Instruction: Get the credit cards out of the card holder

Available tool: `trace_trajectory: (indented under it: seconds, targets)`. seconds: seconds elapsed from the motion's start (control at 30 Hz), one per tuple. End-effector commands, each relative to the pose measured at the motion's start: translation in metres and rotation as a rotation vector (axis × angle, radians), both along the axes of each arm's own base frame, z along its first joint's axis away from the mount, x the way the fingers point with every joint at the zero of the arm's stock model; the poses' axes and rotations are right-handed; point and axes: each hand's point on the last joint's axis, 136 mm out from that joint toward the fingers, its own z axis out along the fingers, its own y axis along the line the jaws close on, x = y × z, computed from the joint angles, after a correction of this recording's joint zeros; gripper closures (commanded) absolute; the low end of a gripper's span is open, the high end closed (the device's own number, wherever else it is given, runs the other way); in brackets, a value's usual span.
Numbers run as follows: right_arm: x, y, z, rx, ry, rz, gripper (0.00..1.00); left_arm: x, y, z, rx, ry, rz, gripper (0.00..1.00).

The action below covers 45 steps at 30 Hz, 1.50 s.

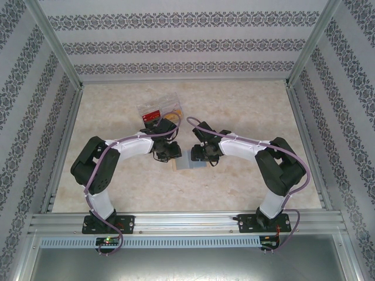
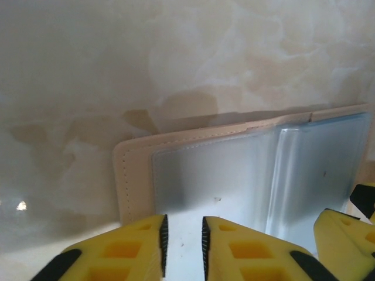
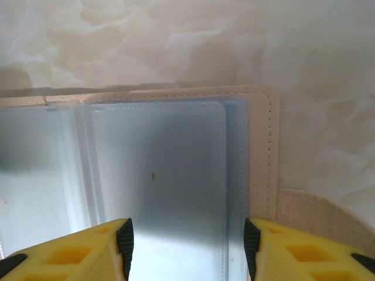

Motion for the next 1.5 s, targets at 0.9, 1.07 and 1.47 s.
trace_trajectory:
  seconds: [0.9,1.07,1.47]
  targets:
    - [0.013,0.006,0.094,0.259,-0.192,0.041,0.37,0.027,-0.001,0.064,0.048,-0.158,-0.051,0.54]
    - [0.027,-0.043,0.142,0.212,-0.374,-0.051,0.13,0.042,0.044,0.107,0.17,-0.299,0.027,0.31]
    - [0.048,-0.204,0.207,-0.219,-0.765,-0.366,0.02,0.021,0.218,0.188,0.79,-0.701,0.324,0.01]
